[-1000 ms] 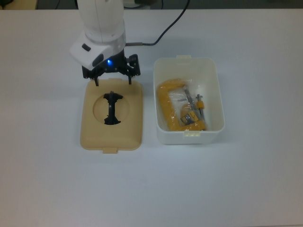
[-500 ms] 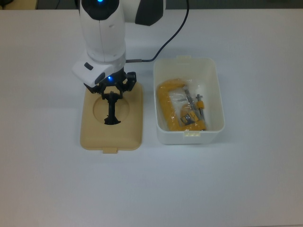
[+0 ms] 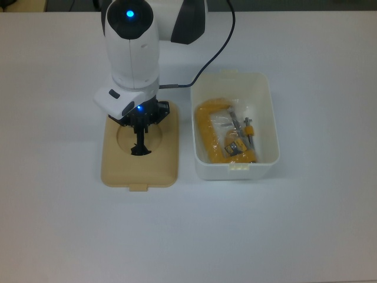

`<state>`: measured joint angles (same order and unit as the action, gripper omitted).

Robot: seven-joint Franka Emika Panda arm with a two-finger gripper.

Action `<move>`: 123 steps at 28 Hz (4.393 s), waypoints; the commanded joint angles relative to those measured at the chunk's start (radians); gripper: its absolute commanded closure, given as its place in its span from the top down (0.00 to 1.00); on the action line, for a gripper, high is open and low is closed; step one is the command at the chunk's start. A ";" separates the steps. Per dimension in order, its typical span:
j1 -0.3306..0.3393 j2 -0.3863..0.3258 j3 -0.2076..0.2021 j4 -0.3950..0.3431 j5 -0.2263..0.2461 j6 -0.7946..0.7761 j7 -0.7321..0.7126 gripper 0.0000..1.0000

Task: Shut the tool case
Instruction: 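Close the gripper on the black lid handle, then lift the tan lid by its handle and swing it over the white case, then lower the tan lid onto the white case rim and align it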

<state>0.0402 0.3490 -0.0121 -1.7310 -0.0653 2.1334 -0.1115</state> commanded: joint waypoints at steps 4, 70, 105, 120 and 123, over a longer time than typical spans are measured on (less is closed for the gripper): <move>0.013 0.002 -0.014 0.005 -0.013 0.011 -0.017 0.00; 0.084 -0.067 0.193 0.304 0.041 -0.352 0.415 0.00; 0.184 0.015 0.193 0.324 -0.082 -0.259 0.474 0.00; 0.176 0.002 0.189 0.326 -0.093 -0.271 0.420 0.02; 0.175 -0.004 0.187 0.324 -0.087 -0.274 0.405 0.16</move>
<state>0.2132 0.3435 0.1839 -1.4183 -0.1407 1.8631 0.3278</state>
